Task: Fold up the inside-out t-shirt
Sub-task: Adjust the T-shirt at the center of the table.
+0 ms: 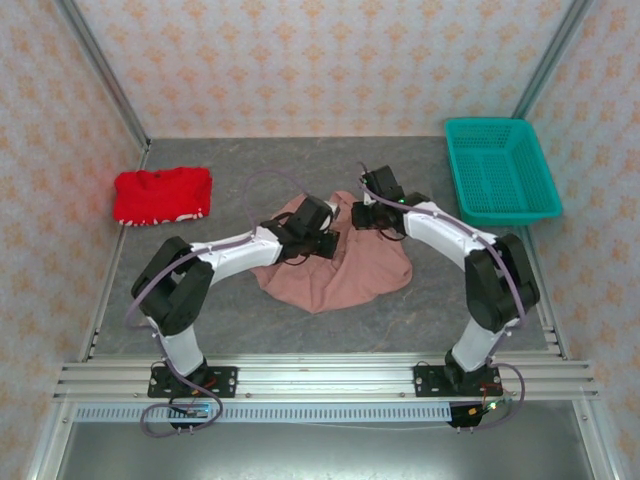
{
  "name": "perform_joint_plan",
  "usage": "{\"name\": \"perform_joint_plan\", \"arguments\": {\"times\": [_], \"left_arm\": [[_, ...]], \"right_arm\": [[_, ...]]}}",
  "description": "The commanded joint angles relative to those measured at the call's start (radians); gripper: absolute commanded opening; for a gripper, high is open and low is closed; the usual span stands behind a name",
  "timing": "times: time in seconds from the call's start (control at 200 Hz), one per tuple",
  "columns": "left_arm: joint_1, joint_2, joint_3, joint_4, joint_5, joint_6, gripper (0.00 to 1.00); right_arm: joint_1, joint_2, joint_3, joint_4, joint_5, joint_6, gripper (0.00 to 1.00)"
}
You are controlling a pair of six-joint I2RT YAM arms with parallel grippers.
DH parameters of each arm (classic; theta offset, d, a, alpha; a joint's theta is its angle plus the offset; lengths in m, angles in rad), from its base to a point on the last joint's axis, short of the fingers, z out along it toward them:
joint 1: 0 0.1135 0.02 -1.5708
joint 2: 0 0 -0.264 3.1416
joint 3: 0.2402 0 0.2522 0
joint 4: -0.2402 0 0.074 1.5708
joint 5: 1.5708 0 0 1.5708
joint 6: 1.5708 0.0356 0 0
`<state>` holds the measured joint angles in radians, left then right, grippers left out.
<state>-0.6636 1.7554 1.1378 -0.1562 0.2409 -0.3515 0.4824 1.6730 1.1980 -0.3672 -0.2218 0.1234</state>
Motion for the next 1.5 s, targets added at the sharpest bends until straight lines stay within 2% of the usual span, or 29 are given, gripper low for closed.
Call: {"name": "perform_joint_plan", "arguments": {"times": [0.0, 0.07, 0.14, 0.36, 0.4, 0.515, 0.58, 0.746, 0.801, 0.851, 0.946, 1.026, 1.071, 1.151, 1.286, 1.371, 1.491], "left_arm": [[0.034, -0.106, -0.022, 0.064, 0.106, -0.060, 0.00], [0.041, -0.124, -0.036, 0.063, 0.127, -0.083, 0.00], [0.044, -0.134, -0.050, 0.069, 0.139, -0.096, 0.00], [0.047, -0.148, -0.063, 0.065, 0.146, -0.098, 0.00], [0.047, -0.154, -0.065, 0.059, 0.143, -0.094, 0.00], [0.071, -0.192, -0.077, 0.037, 0.150, -0.097, 0.00], [0.096, -0.224, -0.088, 0.034, 0.199, -0.118, 0.00], [0.151, -0.282, -0.103, 0.002, 0.353, -0.162, 0.00], [0.155, -0.286, -0.106, -0.014, 0.380, -0.165, 0.00], [0.156, -0.279, -0.107, -0.021, 0.397, -0.165, 0.00], [0.156, -0.251, -0.104, 0.003, 0.444, -0.176, 0.00], [0.156, -0.221, -0.095, 0.013, 0.457, -0.176, 0.00], [0.156, -0.209, -0.089, 0.015, 0.463, -0.178, 0.00], [0.155, -0.189, -0.084, 0.012, 0.468, -0.177, 0.00], [0.156, -0.162, -0.079, 0.015, 0.468, -0.171, 0.00], [0.156, -0.148, -0.075, 0.013, 0.469, -0.166, 0.00], [0.155, -0.136, -0.068, 0.006, 0.469, -0.162, 0.00]], "right_arm": [[0.040, -0.192, -0.122, -0.032, 0.142, -0.005, 0.40], [0.096, -0.303, -0.264, 0.065, 0.112, 0.024, 0.49], [0.140, -0.344, -0.345, 0.126, 0.105, 0.069, 0.55], [0.163, -0.205, -0.347, 0.295, 0.081, 0.120, 0.58], [0.164, -0.172, -0.321, 0.280, 0.101, 0.115, 0.52], [0.141, -0.183, -0.284, 0.177, 0.161, 0.068, 0.12], [0.113, -0.254, -0.312, 0.139, 0.126, 0.042, 0.00], [0.020, -0.472, -0.397, 0.058, -0.089, 0.010, 0.00], [0.000, -0.484, -0.403, 0.025, -0.105, 0.024, 0.00], [-0.008, -0.467, -0.393, -0.010, -0.056, 0.047, 0.01], [-0.009, -0.370, -0.316, -0.117, 0.097, 0.057, 0.19], [0.001, -0.330, -0.275, -0.132, 0.128, 0.030, 0.32], [0.030, -0.346, -0.285, -0.102, 0.133, -0.009, 0.35], [0.111, -0.401, -0.325, -0.022, 0.153, -0.094, 0.35], [0.232, -0.449, -0.399, 0.118, 0.093, -0.246, 0.33], [0.251, -0.416, -0.404, 0.164, 0.063, -0.296, 0.30], [0.251, -0.318, -0.364, 0.192, 0.104, -0.275, 0.31]]}}
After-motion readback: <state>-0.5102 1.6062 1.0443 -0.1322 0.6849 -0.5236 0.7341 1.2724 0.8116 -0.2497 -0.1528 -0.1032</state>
